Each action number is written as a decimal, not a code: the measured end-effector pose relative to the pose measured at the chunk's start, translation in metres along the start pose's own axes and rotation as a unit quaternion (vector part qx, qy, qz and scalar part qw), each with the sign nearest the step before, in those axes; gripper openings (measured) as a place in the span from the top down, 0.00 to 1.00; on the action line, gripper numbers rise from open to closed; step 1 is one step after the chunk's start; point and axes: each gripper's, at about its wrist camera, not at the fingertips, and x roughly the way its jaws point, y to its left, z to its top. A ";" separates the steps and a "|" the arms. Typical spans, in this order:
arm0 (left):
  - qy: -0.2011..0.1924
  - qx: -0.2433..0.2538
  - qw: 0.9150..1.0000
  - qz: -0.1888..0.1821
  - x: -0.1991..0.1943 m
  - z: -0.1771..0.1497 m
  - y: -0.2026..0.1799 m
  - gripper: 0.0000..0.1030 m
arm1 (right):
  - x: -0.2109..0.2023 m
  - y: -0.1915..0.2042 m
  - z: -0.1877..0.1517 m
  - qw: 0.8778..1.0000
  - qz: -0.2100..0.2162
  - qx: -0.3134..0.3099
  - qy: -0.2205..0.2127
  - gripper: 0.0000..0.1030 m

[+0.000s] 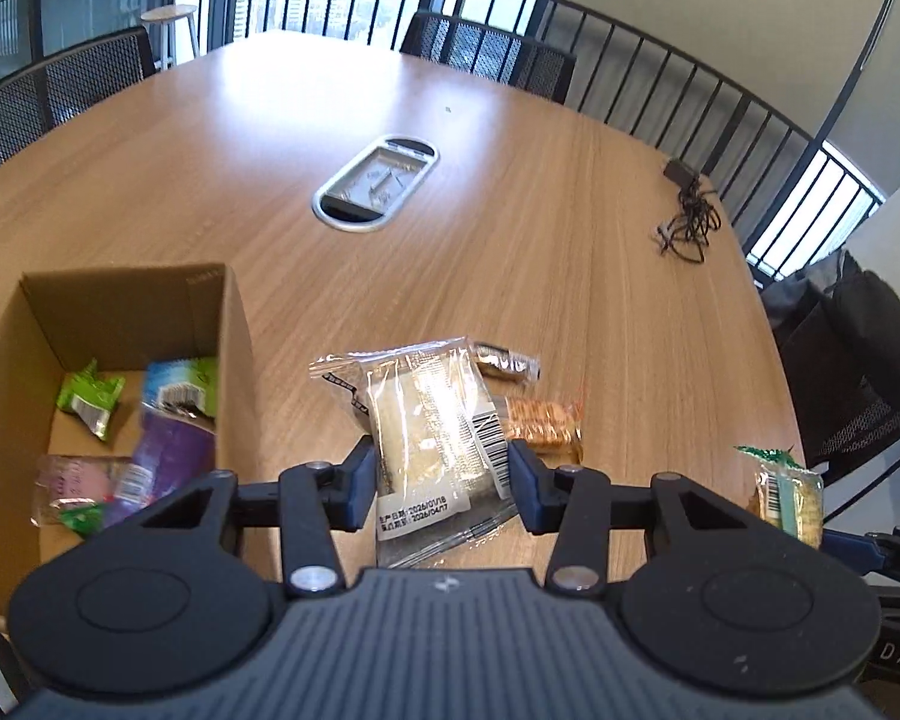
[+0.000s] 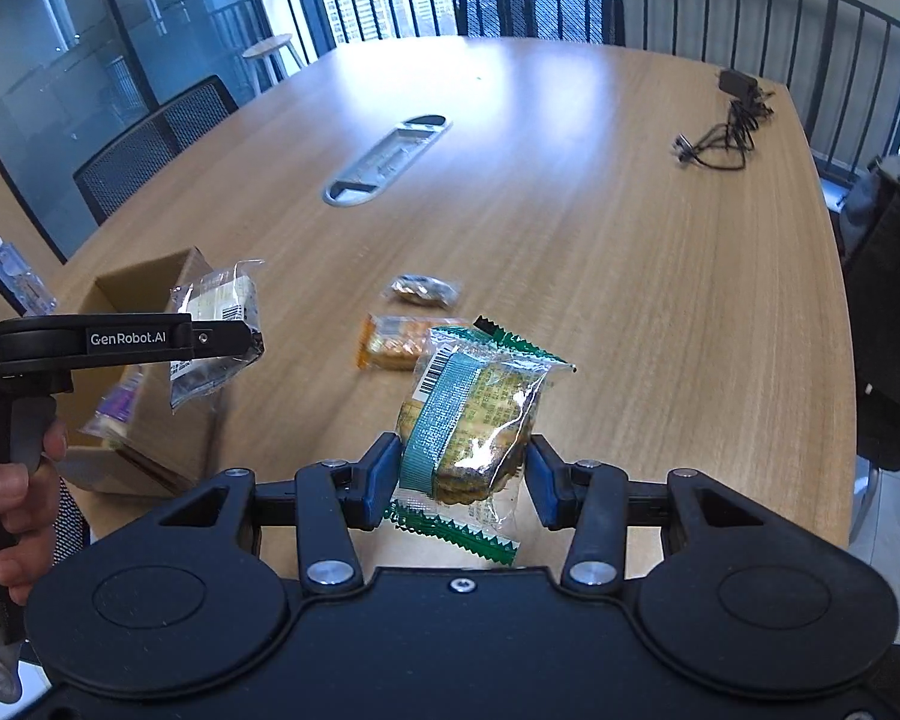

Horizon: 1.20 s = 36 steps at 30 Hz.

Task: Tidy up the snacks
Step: 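Carry the bread pack and cookie pack over the cardboard box with both grippers, then lower both packs into the box and open both grippers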

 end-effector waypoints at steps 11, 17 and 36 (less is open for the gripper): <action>-0.029 -0.024 0.999 0.005 -0.033 0.018 0.040 0.56 | -0.009 0.046 0.026 0.999 0.019 -0.038 -0.025 0.57; -0.036 -0.037 0.999 0.016 -0.040 0.023 0.070 0.56 | -0.006 0.068 0.037 0.998 0.030 -0.056 -0.028 0.57; -0.006 -0.096 0.994 0.045 -0.026 0.016 0.154 0.55 | 0.024 0.138 0.065 0.992 0.072 -0.101 -0.028 0.57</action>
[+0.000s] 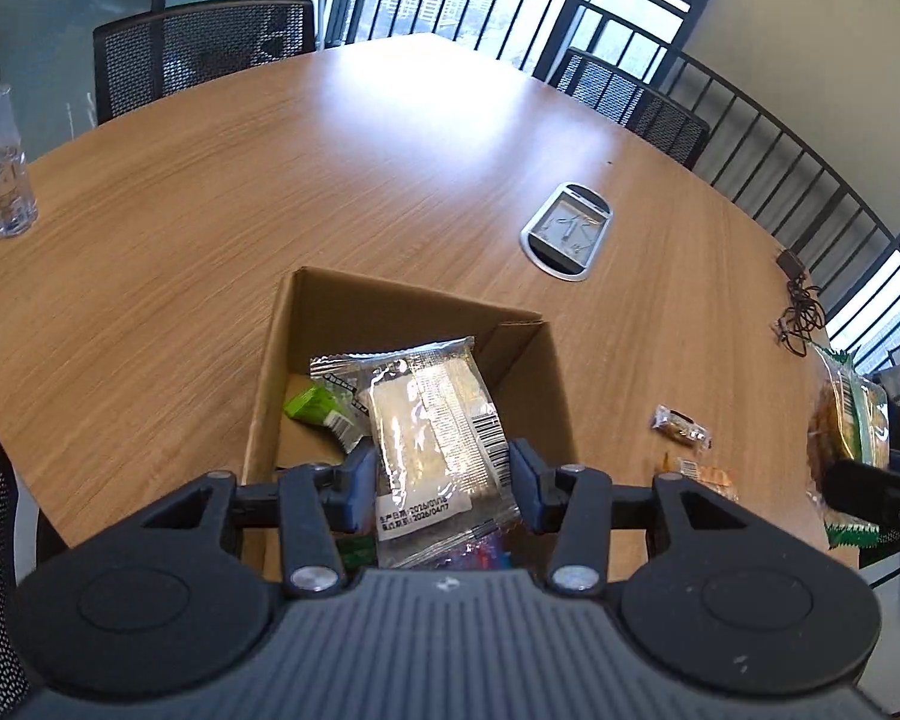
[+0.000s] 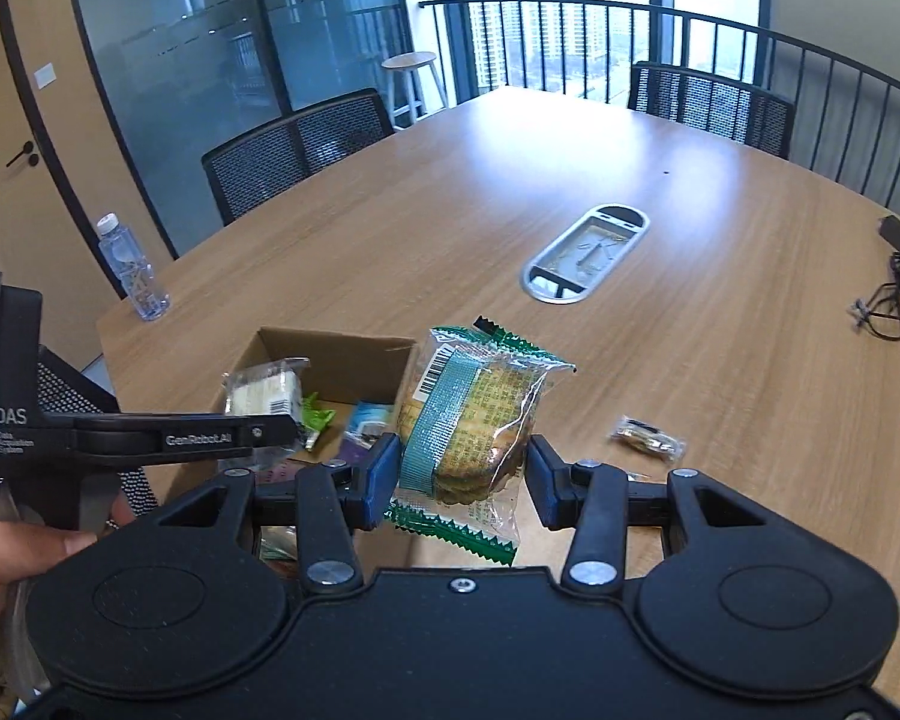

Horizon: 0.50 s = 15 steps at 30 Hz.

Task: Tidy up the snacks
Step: 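Lower both packs into the box and open both grippers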

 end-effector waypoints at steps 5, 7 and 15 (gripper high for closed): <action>-0.010 -0.004 1.000 -0.004 -0.008 0.002 0.009 0.48 | 0.019 0.021 0.003 1.000 0.024 -0.003 0.007 0.57; -0.017 -0.011 1.000 0.001 -0.015 0.003 0.015 0.45 | 0.024 0.029 0.005 0.999 0.037 -0.001 0.007 0.57; -0.035 -0.020 0.999 0.007 -0.036 0.002 0.033 0.32 | -0.007 0.047 0.023 0.996 0.069 -0.013 -0.046 0.04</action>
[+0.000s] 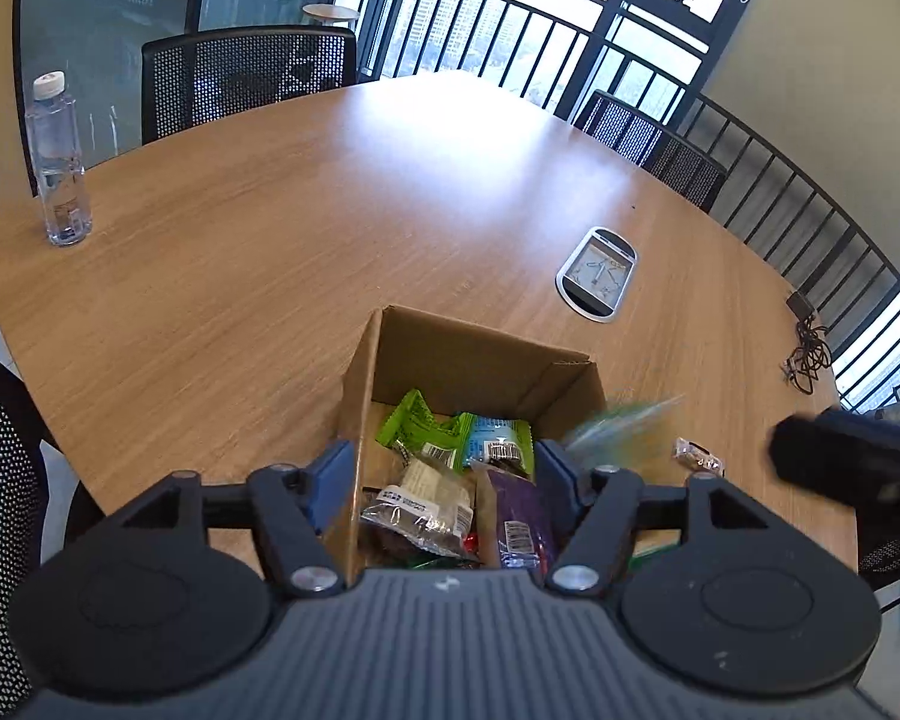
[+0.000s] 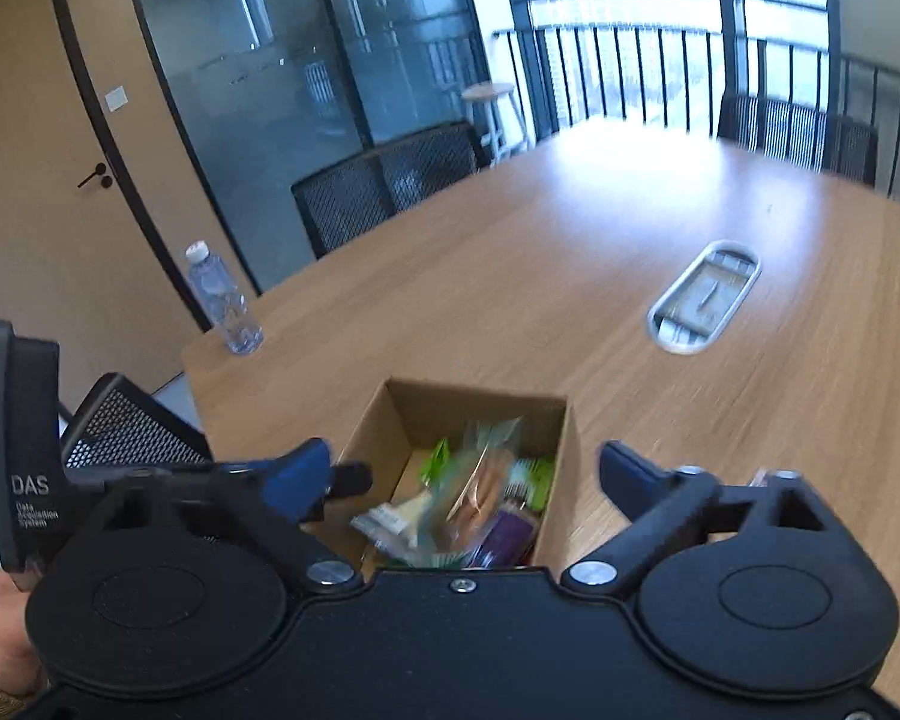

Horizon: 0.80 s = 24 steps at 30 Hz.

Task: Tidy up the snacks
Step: 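Lower both packs into the box and open both grippers, then withdraw both grippers from the box toward the orange wafer pack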

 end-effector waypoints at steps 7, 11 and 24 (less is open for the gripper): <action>0.000 0.012 1.000 -0.018 -0.012 -0.002 -0.002 0.20 | -0.028 -0.025 -0.012 0.999 -0.041 0.006 0.009 0.04; -0.001 0.021 0.999 -0.028 -0.017 -0.003 -0.011 0.13 | -0.035 -0.042 -0.027 0.998 -0.060 0.018 0.019 0.04; 0.013 0.053 0.997 -0.046 -0.013 -0.018 -0.062 0.09 | -0.057 -0.090 -0.053 0.994 -0.099 0.044 0.014 0.00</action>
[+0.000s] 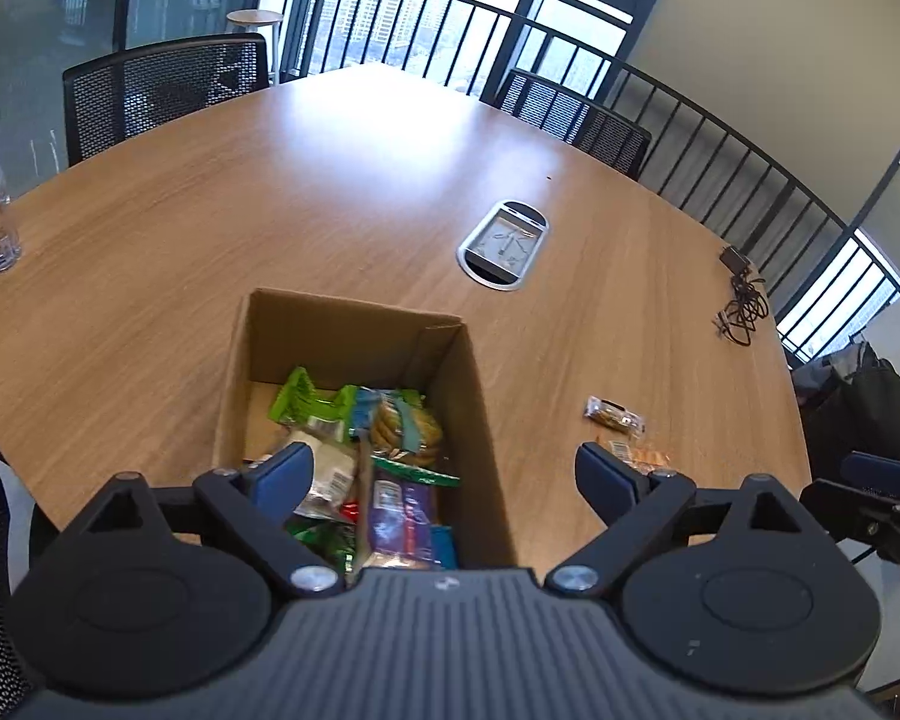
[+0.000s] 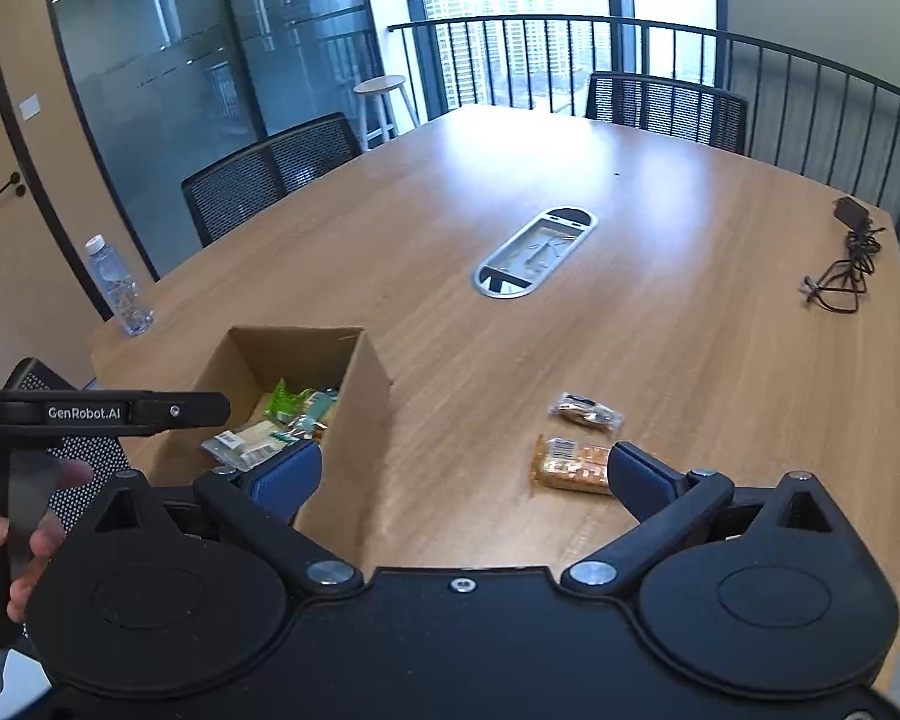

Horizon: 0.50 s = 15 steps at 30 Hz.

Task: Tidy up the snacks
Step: 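Withdraw both grippers from the box toward the orange wafer pack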

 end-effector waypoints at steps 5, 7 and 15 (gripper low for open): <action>0.004 0.012 1.000 -0.010 0.007 -0.001 -0.024 0.05 | -0.004 -0.025 -0.008 1.000 -0.014 0.013 -0.001 0.00; 0.006 0.017 1.000 -0.016 0.009 -0.002 -0.034 0.02 | -0.004 -0.034 -0.011 1.000 -0.021 0.020 -0.001 0.00; 0.019 0.044 0.998 -0.029 0.025 -0.004 -0.070 0.01 | -0.007 -0.063 -0.026 0.998 -0.041 0.042 -0.002 0.00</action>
